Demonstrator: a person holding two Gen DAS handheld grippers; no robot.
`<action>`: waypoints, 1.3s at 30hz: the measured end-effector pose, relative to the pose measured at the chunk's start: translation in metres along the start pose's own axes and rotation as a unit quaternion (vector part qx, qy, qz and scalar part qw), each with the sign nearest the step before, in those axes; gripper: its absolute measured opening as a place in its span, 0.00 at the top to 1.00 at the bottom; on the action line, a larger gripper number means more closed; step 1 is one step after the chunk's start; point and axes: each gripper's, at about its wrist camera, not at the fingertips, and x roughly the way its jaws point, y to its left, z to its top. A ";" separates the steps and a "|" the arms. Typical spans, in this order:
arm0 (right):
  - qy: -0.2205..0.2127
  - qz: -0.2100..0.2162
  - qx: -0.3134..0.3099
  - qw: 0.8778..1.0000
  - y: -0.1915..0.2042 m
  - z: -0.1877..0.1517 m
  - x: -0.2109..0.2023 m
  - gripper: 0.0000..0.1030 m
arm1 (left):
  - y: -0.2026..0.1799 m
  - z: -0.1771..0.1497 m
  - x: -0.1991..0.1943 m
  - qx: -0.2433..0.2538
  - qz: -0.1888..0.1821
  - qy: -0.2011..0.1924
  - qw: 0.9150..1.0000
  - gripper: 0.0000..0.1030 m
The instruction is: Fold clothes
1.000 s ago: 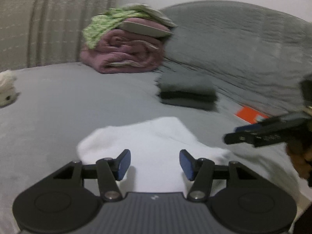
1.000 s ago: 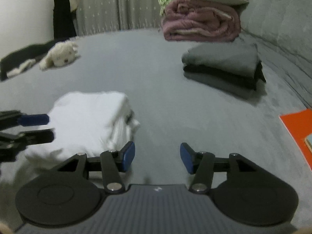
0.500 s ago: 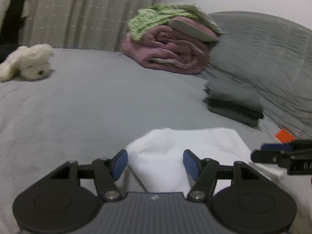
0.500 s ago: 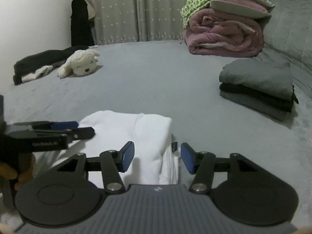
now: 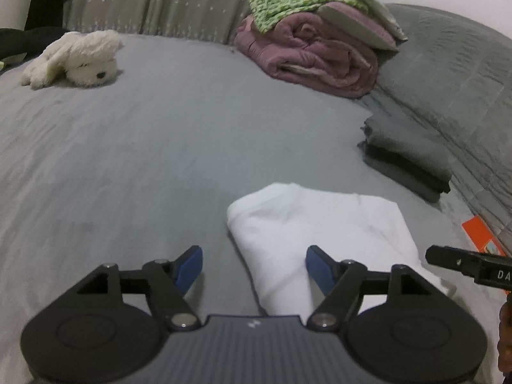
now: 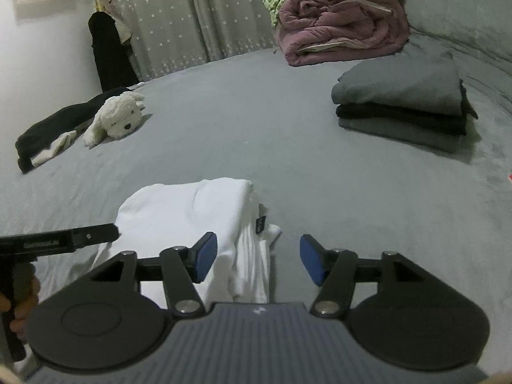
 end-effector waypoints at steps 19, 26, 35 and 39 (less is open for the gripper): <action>0.047 0.001 0.093 0.995 -0.012 0.004 0.008 0.23 | -0.003 -0.003 -0.011 0.005 0.015 0.034 0.999 0.18; 0.053 0.002 0.104 0.993 -0.011 0.005 0.008 0.22 | -0.004 -0.003 -0.012 0.008 0.018 0.039 0.999 0.18; 0.059 0.058 0.163 0.983 -0.021 0.005 -0.012 0.32 | -0.003 -0.003 -0.010 0.001 0.013 0.044 0.999 0.18; 0.077 0.077 0.198 0.974 -0.028 0.002 -0.018 0.48 | -0.003 -0.003 -0.008 -0.004 0.007 0.049 0.999 0.18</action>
